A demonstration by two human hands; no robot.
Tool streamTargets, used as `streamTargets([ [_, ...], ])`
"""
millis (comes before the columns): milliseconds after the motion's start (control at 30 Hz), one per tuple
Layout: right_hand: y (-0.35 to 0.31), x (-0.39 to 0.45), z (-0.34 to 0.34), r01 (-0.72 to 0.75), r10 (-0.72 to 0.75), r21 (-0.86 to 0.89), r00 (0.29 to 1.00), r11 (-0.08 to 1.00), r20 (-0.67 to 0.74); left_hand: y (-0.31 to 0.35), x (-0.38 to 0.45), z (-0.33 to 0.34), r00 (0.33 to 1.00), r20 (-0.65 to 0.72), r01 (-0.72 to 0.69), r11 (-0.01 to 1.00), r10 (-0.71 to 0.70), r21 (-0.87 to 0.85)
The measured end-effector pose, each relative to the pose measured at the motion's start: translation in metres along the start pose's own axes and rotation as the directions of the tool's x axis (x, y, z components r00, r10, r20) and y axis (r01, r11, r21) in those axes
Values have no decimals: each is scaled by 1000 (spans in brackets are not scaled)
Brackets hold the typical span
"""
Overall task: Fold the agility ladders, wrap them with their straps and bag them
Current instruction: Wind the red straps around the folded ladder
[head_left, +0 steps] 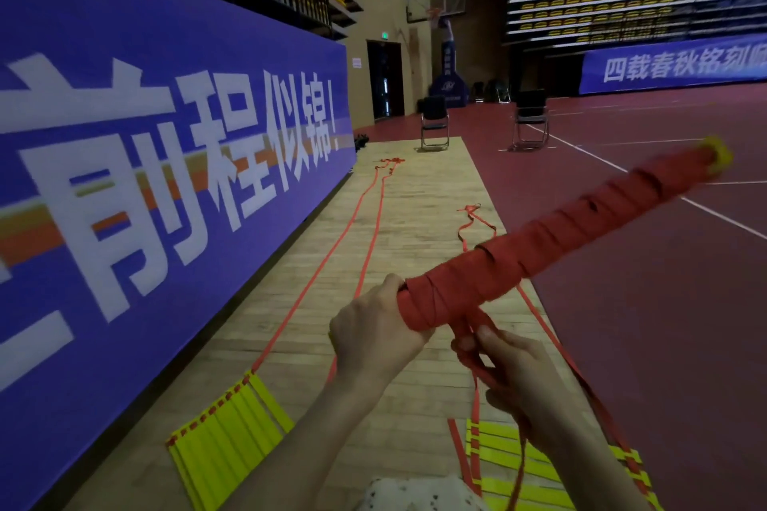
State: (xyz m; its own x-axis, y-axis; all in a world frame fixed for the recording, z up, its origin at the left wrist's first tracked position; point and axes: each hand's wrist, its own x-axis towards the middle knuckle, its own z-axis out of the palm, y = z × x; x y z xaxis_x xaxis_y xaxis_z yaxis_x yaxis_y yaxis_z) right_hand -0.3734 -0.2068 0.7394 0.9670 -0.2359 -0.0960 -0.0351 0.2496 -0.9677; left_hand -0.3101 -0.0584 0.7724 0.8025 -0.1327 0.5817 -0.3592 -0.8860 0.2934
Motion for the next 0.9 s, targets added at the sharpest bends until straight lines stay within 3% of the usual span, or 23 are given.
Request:
streamTargets([
  [167, -7, -2, -7, 105, -112, 69, 988, 992, 110, 6, 4, -14, 984, 129, 143, 974, -121, -175],
  [433, -8, 3, -11, 58, -117, 182, 936, 982, 332, 3, 8, -27, 979, 176, 125, 985, -104, -115],
  [767, -16, 6, -6, -50, -24, 243, 956, 969, 292, 8, 4, -20, 965, 205, 198, 967, -163, -159],
  [900, -22, 5, 0, -5, -46, 199, 967, 980, 251, 10, -1, -14, 956, 217, 241, 948, -196, -206],
])
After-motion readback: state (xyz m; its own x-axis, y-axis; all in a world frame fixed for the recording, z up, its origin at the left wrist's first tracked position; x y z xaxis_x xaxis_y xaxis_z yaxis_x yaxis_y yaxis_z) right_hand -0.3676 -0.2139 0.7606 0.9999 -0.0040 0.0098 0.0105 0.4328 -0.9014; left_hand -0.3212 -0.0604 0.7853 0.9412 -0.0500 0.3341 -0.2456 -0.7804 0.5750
